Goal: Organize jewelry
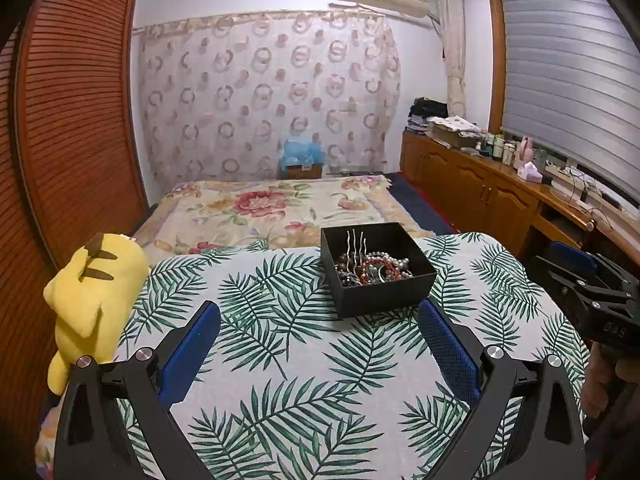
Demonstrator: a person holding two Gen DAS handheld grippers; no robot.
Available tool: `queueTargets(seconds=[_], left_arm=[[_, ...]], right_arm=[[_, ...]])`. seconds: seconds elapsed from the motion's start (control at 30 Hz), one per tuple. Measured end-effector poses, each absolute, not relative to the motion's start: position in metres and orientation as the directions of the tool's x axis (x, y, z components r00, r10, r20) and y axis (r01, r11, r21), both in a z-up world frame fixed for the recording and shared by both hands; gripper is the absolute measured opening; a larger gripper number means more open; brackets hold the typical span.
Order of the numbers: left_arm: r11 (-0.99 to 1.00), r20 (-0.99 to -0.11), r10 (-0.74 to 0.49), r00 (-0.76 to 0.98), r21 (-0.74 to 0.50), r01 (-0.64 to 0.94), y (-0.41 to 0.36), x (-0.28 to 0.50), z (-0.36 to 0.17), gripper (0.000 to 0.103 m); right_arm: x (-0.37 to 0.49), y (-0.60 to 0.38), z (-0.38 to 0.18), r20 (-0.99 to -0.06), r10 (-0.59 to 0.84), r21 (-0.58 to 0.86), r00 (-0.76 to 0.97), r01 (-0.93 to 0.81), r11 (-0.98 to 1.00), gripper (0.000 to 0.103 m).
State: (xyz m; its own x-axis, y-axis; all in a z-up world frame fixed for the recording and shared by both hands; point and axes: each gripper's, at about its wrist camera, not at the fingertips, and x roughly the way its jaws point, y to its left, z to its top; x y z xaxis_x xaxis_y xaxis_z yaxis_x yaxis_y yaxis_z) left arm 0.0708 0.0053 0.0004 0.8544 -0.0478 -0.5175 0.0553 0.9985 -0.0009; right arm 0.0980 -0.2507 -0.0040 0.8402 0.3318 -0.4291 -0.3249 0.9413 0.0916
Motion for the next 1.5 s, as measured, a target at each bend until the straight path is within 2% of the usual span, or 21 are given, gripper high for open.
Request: queueTargets(seconds=[1.5], left_arm=[[0.998, -0.502, -0.05, 0.863, -0.003, 0.055, 0.0012, 0.0641, 0.0055, 0.095]], right_arm=[[0.0958, -0.2519, -0.0031, -0.422, 0.333, 0.094, 0.843, -0.325, 0.941, 0.09]])
